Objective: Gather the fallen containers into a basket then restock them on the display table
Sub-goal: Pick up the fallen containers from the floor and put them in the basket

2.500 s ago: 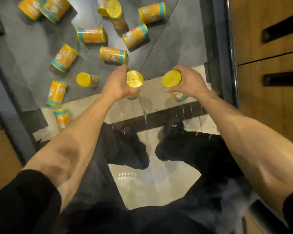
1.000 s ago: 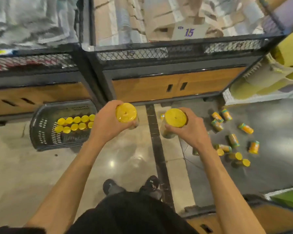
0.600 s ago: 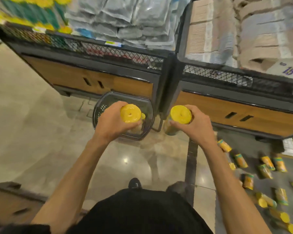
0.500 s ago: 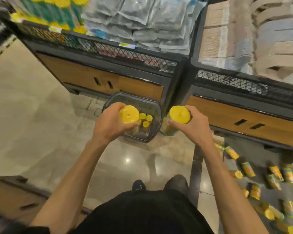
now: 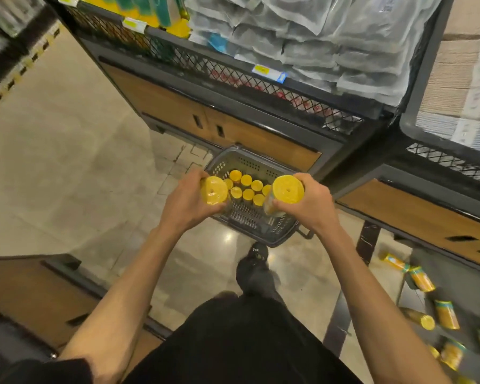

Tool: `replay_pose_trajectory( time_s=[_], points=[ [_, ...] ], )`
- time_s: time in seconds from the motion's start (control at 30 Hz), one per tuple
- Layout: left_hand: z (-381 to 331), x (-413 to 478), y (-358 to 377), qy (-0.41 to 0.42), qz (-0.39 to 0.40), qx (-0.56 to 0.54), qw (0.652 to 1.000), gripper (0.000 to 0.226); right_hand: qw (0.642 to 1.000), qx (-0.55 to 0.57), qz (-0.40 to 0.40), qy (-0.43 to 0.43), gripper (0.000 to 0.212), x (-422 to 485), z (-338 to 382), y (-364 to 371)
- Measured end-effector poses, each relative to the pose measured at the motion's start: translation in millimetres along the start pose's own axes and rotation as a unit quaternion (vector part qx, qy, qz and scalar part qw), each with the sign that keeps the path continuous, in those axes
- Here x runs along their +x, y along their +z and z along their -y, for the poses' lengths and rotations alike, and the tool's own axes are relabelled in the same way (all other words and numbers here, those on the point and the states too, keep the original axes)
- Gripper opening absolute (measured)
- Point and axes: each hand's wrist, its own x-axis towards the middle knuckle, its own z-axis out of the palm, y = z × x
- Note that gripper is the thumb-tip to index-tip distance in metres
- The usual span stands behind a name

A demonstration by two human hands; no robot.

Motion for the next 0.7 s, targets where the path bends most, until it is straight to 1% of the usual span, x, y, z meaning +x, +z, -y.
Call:
replay_pose_trajectory(
  time_s=[0.1,0.13,0.23,0.33,0.5,0.6,0.63,0.7],
  points=[
    [8.8,36.2,7.7,-0.007,0.032,0.011,0.999,0.076,0.999,-0.019,0.032,0.004,0.058,33.9,-0.6,14.7],
    [11.4,47.9,10.9,-0.005,0.04,0.018,0.999,0.077,0.998,-0.031,0.047,0.007,0.058,45.6,-3.1,21.3],
    [19.6,75.8,18.2,0.009,0.082,0.038,0.996,0.074,0.994,-0.068,0.082,0.021,0.071,73.3,-10.8,46.6],
    [39.7,105.2,31.6,0.017,0.125,0.043,0.991,0.072,0.99,-0.071,0.111,0.047,0.08,94.9,-21.2,80.5],
    [87.7,155.3,76.3,0.019,0.209,0.033,0.977,0.068,0.986,-0.086,0.116,0.078,0.089,125.1,-48.2,150.0],
    [122.7,187.4,113.3,0.052,0.243,0.053,0.967,0.072,0.987,-0.077,0.1,0.099,0.087,143.3,-72.0,194.6],
    [134.6,197.6,127.6,0.068,0.254,0.059,0.963,0.075,0.988,-0.074,0.095,0.094,0.083,149.4,-81.9,210.9],
    [157.8,216.3,158.5,0.096,0.275,0.073,0.954,0.081,0.991,-0.059,0.088,0.083,0.065,162.2,-103.3,242.9]
  ],
)
